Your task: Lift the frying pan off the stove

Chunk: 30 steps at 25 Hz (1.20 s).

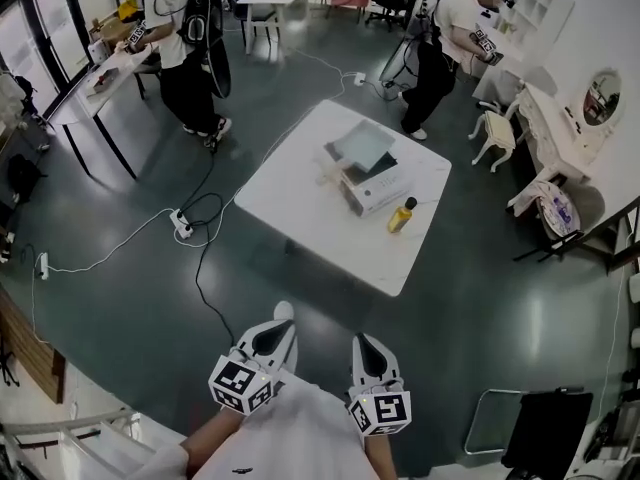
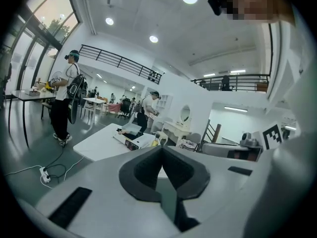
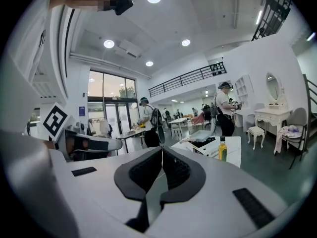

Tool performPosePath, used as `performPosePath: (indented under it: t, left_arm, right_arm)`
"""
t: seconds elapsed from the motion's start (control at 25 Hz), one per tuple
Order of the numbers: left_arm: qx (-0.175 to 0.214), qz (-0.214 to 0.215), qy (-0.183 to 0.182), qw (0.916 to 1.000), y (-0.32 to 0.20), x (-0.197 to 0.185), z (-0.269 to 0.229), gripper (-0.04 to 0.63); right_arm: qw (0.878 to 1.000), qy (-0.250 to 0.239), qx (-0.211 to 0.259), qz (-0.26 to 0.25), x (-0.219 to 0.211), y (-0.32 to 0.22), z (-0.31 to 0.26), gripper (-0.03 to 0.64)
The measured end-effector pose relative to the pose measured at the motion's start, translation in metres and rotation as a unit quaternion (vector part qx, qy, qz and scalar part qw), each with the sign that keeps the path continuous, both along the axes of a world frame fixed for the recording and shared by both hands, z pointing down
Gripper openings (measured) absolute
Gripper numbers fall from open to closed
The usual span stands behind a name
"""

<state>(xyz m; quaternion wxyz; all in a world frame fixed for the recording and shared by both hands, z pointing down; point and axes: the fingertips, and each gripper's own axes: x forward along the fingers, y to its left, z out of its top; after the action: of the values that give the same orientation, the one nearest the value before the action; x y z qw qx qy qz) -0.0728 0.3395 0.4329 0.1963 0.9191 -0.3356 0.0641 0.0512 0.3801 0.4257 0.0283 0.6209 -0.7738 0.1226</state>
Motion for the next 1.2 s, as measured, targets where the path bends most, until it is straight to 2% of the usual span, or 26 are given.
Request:
performPosePath:
  t: [0.4, 0.68, 1.0, 1.2]
  left_arm:
    - [-0.019, 0.053, 0.022, 0.9982, -0.172, 0.019, -0.011, 0.003]
    - [-0.015, 0.073, 0.018, 0.997, -0.275, 0.016, -0.008, 0.003]
    - [-0.05, 0.063, 0.022, 0.9965, -0.324, 0.033, 0.008, 0.003]
    - [-0.052, 0.027, 0.037, 0.9976, -0.343, 0.041, -0.001, 0.003]
  right_arm:
    - [1.0, 0.003, -0.011, 0.003, -0.006, -0.172, -0.008, -0.002]
    - [0.999, -0.01, 0.002, 0.039, -0.002, -0.277, -0.016, -0.002]
    - [0.998, -0.033, -0.025, 0.036, 0.018, -0.332, -0.002, 0.0]
    - [0.999, -0.036, -0.039, 0.0, 0.031, -0.347, 0.004, -0.002]
